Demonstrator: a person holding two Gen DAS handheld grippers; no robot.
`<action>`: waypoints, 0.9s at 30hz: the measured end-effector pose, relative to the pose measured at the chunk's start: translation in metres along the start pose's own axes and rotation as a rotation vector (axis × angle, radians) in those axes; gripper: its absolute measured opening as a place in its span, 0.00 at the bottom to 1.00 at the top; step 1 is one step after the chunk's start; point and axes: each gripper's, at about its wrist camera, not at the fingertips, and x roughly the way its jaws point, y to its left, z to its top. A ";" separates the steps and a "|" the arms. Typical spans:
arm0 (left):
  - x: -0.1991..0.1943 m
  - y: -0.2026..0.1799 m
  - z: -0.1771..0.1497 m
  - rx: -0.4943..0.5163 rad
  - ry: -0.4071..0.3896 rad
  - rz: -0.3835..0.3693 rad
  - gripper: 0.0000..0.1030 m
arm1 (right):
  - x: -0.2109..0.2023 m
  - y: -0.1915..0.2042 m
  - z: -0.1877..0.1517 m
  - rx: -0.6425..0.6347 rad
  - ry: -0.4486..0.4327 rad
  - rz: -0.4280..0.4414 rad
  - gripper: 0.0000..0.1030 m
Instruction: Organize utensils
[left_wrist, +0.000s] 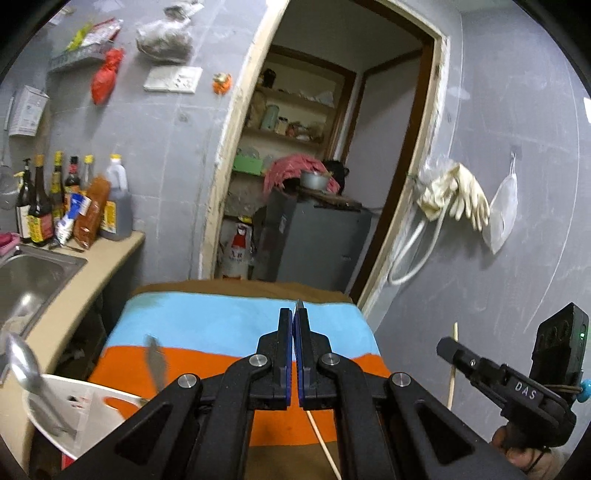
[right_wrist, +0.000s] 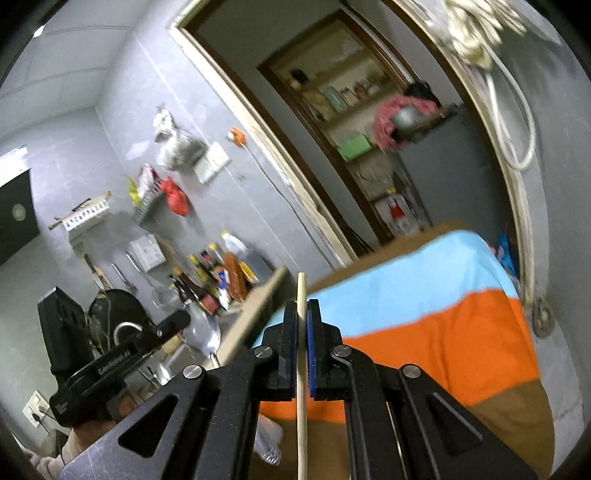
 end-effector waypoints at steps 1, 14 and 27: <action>-0.007 0.004 0.003 0.000 -0.011 0.004 0.02 | 0.001 0.008 0.004 -0.016 -0.012 0.009 0.04; -0.083 0.066 0.049 -0.004 -0.172 0.098 0.02 | 0.032 0.121 0.032 -0.181 -0.100 0.164 0.04; -0.121 0.157 0.057 -0.017 -0.235 0.313 0.02 | 0.089 0.180 0.001 -0.241 -0.140 0.143 0.04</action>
